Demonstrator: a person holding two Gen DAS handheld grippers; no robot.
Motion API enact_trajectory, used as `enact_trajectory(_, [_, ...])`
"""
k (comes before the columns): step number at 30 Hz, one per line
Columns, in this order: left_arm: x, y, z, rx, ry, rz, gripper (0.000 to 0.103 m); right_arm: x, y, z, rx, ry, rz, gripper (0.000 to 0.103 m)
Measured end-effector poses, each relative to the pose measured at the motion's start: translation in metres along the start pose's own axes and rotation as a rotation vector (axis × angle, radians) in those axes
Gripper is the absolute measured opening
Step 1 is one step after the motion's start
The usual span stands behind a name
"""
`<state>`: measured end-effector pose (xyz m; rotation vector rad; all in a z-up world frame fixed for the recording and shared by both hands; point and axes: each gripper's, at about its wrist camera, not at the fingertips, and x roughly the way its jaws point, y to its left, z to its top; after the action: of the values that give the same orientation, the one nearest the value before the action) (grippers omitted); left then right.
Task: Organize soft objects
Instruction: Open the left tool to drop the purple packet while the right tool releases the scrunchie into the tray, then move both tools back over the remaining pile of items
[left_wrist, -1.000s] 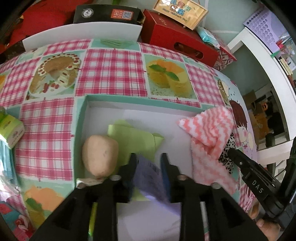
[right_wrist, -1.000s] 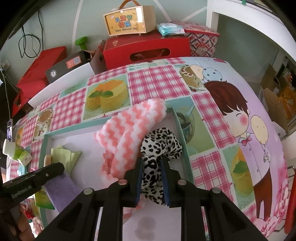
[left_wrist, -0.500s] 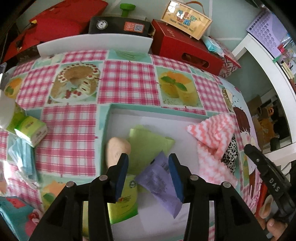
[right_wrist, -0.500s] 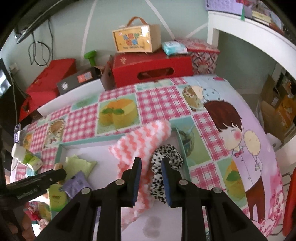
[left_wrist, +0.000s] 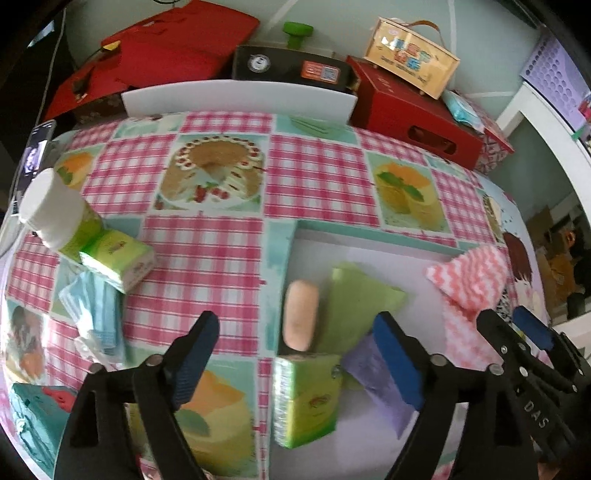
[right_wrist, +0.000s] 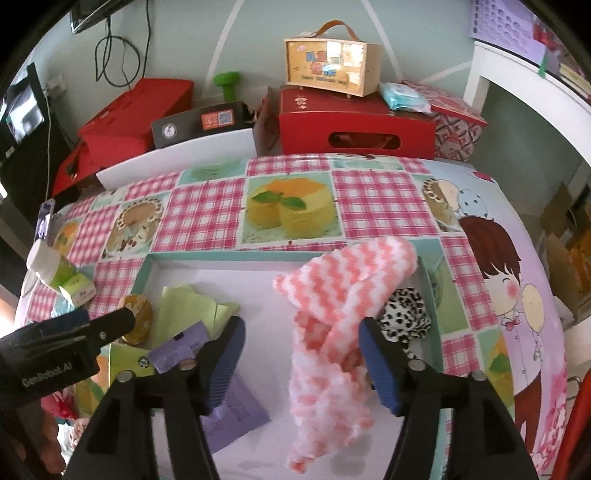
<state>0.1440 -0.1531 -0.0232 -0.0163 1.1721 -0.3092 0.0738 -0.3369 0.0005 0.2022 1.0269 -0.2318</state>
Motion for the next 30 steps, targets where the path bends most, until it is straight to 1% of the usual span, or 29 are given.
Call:
enact_trajectory(2, [0.002,0.003,0.000,-0.005,0.000,0.011,0.091,0.001,0.003,0.000,-0.005,0.000,0.000,0.073])
enact_trajectory(6, [0.005,0.008,-0.001,-0.023,0.005,0.022,0.091,0.002,0.002,0.001,0.006,-0.001,-0.015,0.086])
enact_trajectory(8, [0.004,0.010,-0.001,-0.030,-0.008,0.015,0.092,0.003,-0.002,0.001,0.025,0.000,-0.024,0.089])
enact_trajectory(9, [0.004,0.010,-0.001,-0.031,-0.013,0.013,0.094,0.003,-0.003,0.001,0.033,0.001,-0.028,0.092])
enact_trajectory(11, [0.004,0.011,-0.001,-0.033,-0.019,0.008,0.100,0.003,-0.006,0.002,0.042,0.003,-0.039,0.099])
enact_trajectory(12, [0.004,0.011,0.000,-0.035,-0.023,0.004,0.101,0.003,-0.006,0.002,0.042,-0.001,-0.046,0.103])
enact_trajectory(15, [0.004,0.011,0.000,-0.039,-0.026,0.002,0.101,-0.001,-0.006,0.003,0.039,-0.024,-0.058,0.103])
enact_trajectory(19, [0.004,0.012,0.000,-0.039,-0.031,-0.001,0.101,-0.001,-0.005,0.003,0.038,-0.029,-0.059,0.103])
enact_trajectory(25, [-0.002,0.015,0.002,-0.049,-0.075,-0.020,0.101,-0.002,-0.005,0.003,0.042,-0.054,-0.067,0.103])
enact_trajectory(30, [-0.010,0.023,0.003,-0.069,-0.130,-0.033,0.101,-0.008,-0.007,0.004,0.066,-0.100,-0.056,0.103])
